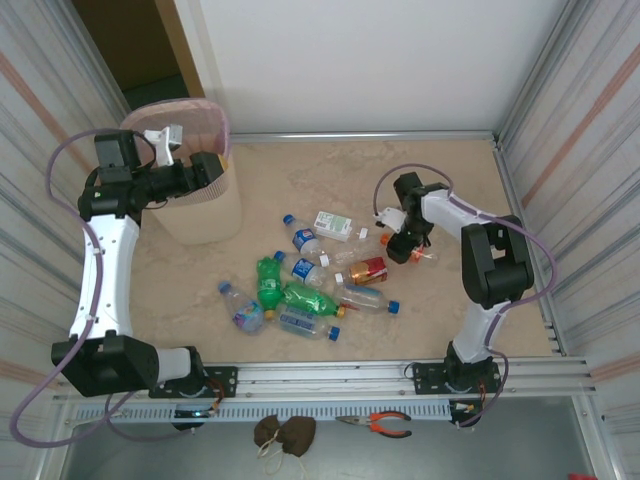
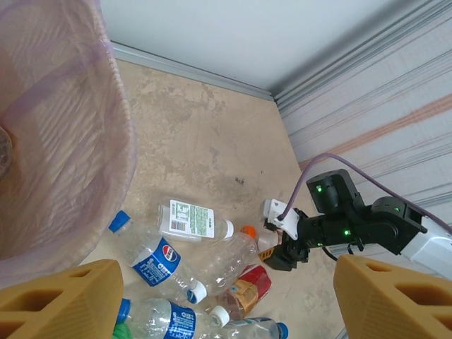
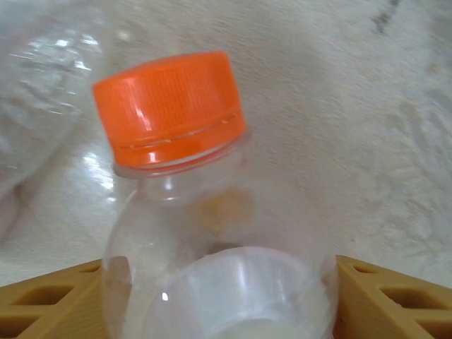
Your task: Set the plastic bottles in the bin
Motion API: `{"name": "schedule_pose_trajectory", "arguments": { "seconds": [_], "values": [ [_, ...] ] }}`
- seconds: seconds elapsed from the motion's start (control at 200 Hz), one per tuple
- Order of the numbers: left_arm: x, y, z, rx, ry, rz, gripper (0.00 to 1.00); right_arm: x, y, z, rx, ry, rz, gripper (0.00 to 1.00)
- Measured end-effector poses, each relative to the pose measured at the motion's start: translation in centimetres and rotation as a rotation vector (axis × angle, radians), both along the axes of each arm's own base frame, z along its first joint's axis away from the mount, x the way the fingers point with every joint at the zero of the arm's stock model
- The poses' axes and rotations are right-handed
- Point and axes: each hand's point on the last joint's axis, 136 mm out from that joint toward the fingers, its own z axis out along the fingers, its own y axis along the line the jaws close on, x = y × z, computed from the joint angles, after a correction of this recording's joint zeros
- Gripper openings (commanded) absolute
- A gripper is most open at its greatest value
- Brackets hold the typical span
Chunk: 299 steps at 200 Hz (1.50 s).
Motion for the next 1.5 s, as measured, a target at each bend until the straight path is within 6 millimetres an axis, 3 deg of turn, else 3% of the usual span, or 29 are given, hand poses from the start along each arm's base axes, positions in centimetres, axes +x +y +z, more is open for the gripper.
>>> {"name": "schedule_pose_trajectory", "arguments": {
  "seconds": [0.165, 0.381, 0.486, 0.611, 0.777, 1.002, 1.142, 1.498],
  "values": [
    [0.0, 0.0, 0.1, -0.009, 0.007, 0.006, 0.78, 0.7, -2.5, 0.1, 0.022, -0.007, -0.203, 0.67],
    [0.0, 0.0, 0.0, -0.011, 0.011, 0.007, 0.78, 1.5, -5.8, 0.9, 0.042, -0.02, -0.631, 0.66],
    [0.0, 0.0, 0.0, -0.011, 0.012, 0.007, 0.78, 0.9, -7.1, 0.6, 0.017, 0.01, -0.828, 0.69],
    [0.0, 0.0, 0.0, -0.013, 0.013, 0.008, 0.78, -0.4, -7.1, -0.8, -0.017, 0.084, -0.965, 0.73],
    [-0.3, 0.0, 0.2, -0.012, 0.007, 0.009, 0.78, -0.9, -6.8, -1.1, -0.054, 0.117, -1.018, 0.78],
    [-0.7, 0.0, 0.5, -0.009, -0.006, 0.012, 0.78, 2.5, -6.7, 1.4, -0.021, 0.035, -1.024, 0.79],
    [-0.8, 0.0, 0.3, -0.009, 0.001, 0.016, 0.78, 3.8, -6.8, 1.5, -0.02, 0.024, -1.03, 0.76],
    [-0.7, 0.1, 0.1, -0.01, 0.009, 0.026, 0.78, 4.5, -7.5, 0.6, 0.035, 0.06, -1.136, 0.56]
  ]
}}
